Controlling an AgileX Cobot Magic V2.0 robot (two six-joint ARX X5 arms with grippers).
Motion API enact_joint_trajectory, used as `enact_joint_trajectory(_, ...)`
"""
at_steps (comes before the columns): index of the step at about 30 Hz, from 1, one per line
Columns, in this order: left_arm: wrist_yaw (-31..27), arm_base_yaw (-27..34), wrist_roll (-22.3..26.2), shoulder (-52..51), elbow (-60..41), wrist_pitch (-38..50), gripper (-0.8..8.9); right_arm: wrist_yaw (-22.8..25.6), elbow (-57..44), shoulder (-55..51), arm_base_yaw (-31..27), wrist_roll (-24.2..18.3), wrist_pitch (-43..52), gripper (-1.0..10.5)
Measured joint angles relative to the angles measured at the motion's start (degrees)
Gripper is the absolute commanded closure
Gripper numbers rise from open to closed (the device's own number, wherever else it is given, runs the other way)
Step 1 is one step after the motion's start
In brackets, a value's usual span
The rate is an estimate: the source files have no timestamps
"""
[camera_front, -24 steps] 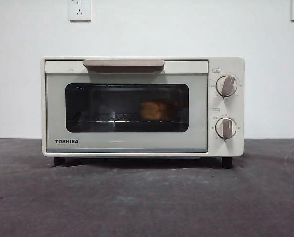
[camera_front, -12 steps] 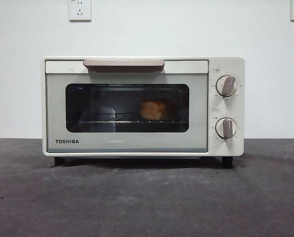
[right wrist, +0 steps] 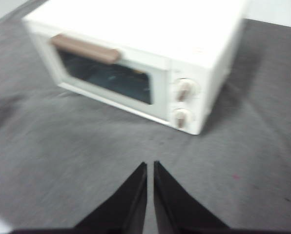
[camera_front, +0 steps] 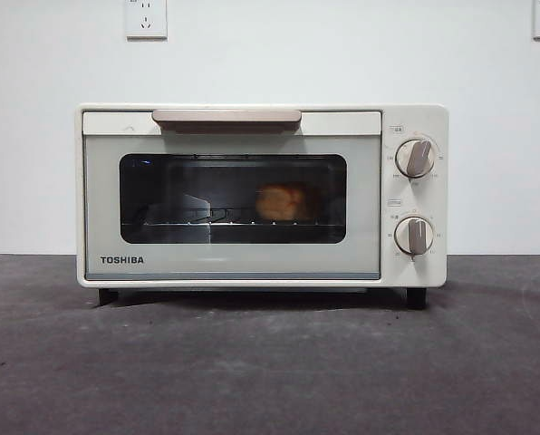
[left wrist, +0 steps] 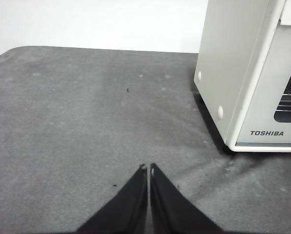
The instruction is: The left arm flap open the oven, the right arm pick bread and place it into oven, the left arm flap close the oven
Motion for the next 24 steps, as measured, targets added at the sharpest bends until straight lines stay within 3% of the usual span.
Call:
enact_joint_trajectory(7,0.0,0.0,0.0,0.0,0.0,0.0,7.97,-0.5,-11.7,-5.5,-21.7,-1.4,6.0,9.3)
enact_joint_trajectory(12,0.0,0.0,0.0,0.0,0.0,0.0,7.97,-9.9,-29.4,-15.1,-34.9,-10.7,27.1,9.3)
enact_joint_trajectory(14,0.0,0.0,0.0,0.0,0.0,0.0,7.97,-13.7,-36.7,-18.8,-38.4,-13.7,37.3,9.3)
enact_joint_trajectory(18,0.0,0.0,0.0,0.0,0.0,0.0,7.97,-15.0,-50.5,-24.5,-42.9,-16.8,54.6,9.3)
enact_joint_trajectory(24,0.0,0.0,0.0,0.0,0.0,0.0,7.97,-15.1,-60.7,-30.5,-45.4,-17.9,58.8,9.3)
